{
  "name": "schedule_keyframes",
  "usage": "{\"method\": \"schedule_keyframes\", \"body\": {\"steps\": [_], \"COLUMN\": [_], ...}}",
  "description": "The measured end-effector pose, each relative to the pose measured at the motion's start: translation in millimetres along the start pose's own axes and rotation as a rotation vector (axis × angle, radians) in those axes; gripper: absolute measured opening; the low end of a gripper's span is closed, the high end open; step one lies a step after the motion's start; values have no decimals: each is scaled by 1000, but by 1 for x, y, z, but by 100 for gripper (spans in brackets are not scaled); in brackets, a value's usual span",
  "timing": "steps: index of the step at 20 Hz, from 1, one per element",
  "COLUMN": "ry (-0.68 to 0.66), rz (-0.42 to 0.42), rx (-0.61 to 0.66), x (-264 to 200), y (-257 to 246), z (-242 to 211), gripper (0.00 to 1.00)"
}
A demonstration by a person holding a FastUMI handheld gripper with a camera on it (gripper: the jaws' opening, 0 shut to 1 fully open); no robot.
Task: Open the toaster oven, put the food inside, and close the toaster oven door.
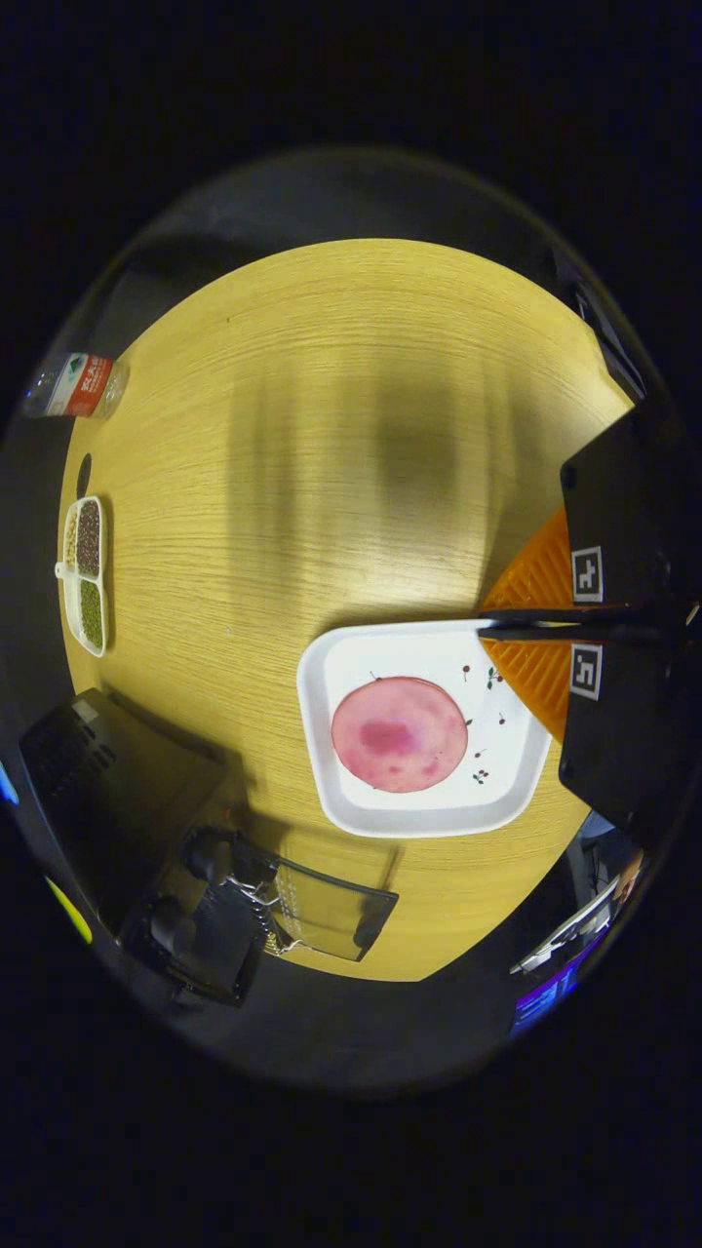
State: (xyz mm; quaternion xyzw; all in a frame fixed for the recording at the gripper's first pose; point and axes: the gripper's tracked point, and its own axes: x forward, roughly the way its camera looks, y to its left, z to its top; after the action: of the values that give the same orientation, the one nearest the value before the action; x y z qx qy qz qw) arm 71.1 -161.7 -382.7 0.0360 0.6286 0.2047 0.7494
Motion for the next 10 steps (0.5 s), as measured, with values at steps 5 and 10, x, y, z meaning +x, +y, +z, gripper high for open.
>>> {"method": "schedule_keyframes", "body": {"steps": [5,10], "ry": [-79,-179], "rz": [36,43], "rx": [130,252], "x": [-26,-53], "y": [22,44], "z": [-15,-36], "gripper": [2,2]}}
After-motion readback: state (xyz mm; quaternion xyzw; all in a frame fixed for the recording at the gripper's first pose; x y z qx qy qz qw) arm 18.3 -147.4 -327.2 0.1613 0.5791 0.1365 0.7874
